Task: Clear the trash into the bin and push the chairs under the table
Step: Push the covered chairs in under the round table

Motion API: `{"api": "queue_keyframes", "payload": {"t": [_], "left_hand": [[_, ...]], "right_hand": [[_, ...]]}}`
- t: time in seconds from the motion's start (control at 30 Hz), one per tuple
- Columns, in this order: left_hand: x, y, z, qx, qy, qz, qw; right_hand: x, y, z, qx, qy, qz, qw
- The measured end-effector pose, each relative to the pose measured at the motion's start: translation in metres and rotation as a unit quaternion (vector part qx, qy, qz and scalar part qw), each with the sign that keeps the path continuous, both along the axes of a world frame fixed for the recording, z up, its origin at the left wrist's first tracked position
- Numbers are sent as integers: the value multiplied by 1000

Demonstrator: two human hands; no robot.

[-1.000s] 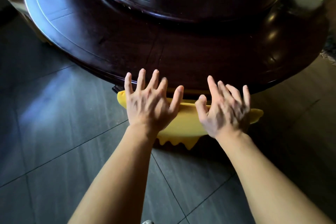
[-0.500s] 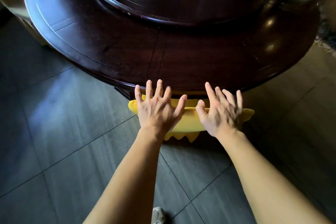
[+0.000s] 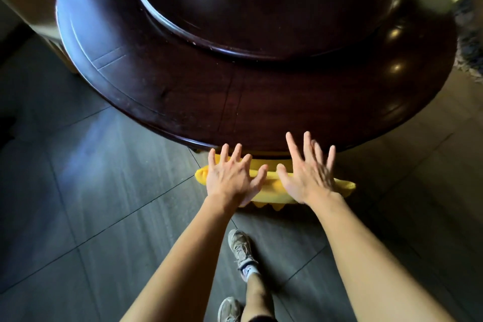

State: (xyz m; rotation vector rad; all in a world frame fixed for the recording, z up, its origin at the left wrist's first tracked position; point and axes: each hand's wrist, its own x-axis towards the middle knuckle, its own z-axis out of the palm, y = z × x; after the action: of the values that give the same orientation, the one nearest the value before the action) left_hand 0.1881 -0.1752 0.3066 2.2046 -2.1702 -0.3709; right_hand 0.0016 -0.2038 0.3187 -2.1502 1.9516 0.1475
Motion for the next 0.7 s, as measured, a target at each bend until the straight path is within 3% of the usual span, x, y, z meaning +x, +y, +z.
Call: {"api": "queue_keyframes", "payload": {"t": [0.17,0.4,0.7], "left_hand": [[33,-41,16,-4,17,-1,1000],[141,-70,49,-2,-5,123,992],[321,-48,58,-12,2,273,962]], "right_hand": [[44,-61,10,-10,-28,14,999],[157,-122,31,-18,-59,92,994],[345,-146,53,-28,-55,177,982]]}}
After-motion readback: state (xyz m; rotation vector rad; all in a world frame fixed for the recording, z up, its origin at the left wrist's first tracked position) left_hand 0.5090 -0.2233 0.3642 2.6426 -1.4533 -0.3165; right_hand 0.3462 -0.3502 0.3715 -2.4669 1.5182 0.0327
